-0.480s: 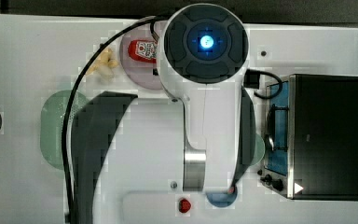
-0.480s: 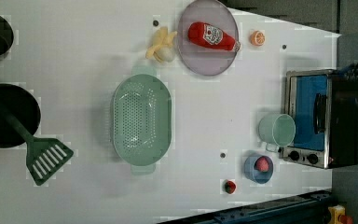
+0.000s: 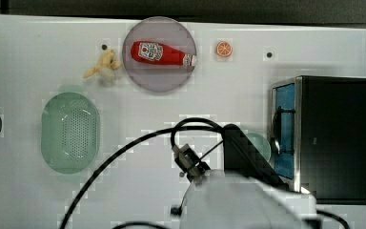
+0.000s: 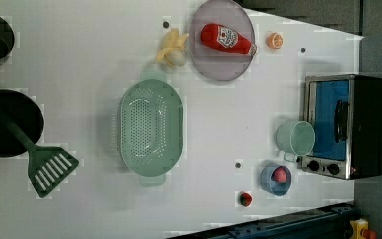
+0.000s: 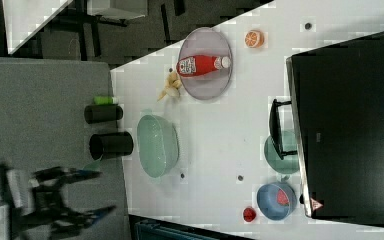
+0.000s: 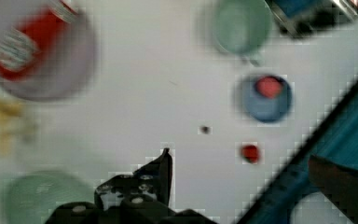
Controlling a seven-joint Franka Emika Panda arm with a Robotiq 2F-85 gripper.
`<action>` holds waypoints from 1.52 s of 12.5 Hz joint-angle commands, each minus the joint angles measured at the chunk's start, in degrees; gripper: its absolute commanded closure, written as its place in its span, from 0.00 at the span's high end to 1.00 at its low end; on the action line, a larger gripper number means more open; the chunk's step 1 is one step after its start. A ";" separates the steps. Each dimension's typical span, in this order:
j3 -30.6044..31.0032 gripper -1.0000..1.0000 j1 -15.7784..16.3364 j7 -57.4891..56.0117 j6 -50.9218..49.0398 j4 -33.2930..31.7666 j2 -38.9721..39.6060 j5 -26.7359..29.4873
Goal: Drag strainer left to right.
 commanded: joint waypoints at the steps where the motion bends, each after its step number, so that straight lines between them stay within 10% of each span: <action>1: 6.85 1.00 2.48 0.44 0.88 0.20 4.64 3.25; 11: 35.11 1.00 3.16 49.82 25.20 -0.04 27.84 2.44; 19: 36.74 1.00 4.50 82.56 40.98 -0.65 51.32 -12.38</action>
